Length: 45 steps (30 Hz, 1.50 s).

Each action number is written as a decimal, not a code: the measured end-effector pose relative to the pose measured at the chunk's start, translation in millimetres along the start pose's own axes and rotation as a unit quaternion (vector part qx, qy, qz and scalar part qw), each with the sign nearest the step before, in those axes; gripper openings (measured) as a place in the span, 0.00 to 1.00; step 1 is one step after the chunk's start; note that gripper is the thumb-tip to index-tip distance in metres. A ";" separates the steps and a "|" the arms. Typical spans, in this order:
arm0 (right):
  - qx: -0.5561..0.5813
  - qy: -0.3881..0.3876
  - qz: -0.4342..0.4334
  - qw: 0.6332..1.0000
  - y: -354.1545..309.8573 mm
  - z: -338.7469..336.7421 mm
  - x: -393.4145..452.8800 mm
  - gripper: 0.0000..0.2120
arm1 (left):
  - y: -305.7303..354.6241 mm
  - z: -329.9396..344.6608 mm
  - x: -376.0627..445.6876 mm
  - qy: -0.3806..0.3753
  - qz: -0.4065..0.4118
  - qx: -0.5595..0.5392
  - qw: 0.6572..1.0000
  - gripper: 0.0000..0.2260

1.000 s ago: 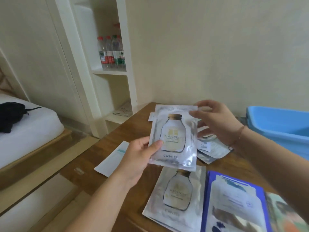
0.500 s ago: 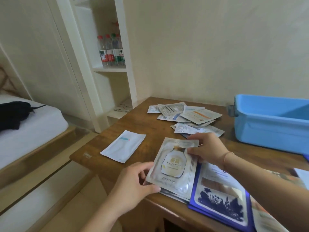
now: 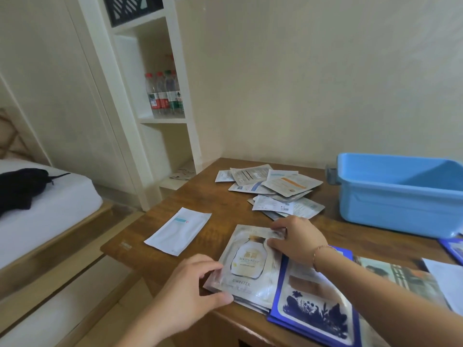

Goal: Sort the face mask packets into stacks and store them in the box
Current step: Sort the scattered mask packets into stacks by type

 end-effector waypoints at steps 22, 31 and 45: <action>-0.066 0.046 -0.027 0.996 10.5 -37.9 194.9 0.15 | -18.2 -59.0 382.6 0.171 -0.166 -0.041 0.970 0.19; 0.063 0.055 -0.010 0.996 4.6 -33.6 210.1 0.14 | -21.9 -69.6 373.7 0.113 -0.206 -0.394 0.889 0.08; 0.248 -0.037 0.019 0.968 -82.1 -7.6 196.2 0.16 | -37.2 -78.2 212.2 0.182 -0.124 -0.469 0.855 0.10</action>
Point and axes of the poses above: each hand's wrist, its own x-axis towards the middle knuckle, its own z-axis out of the palm, y = z × x, the point moved 1 cm from there along x, towards the middle knuckle, and after that the axes turned 7 degrees about -y, right-handed, at the moved point
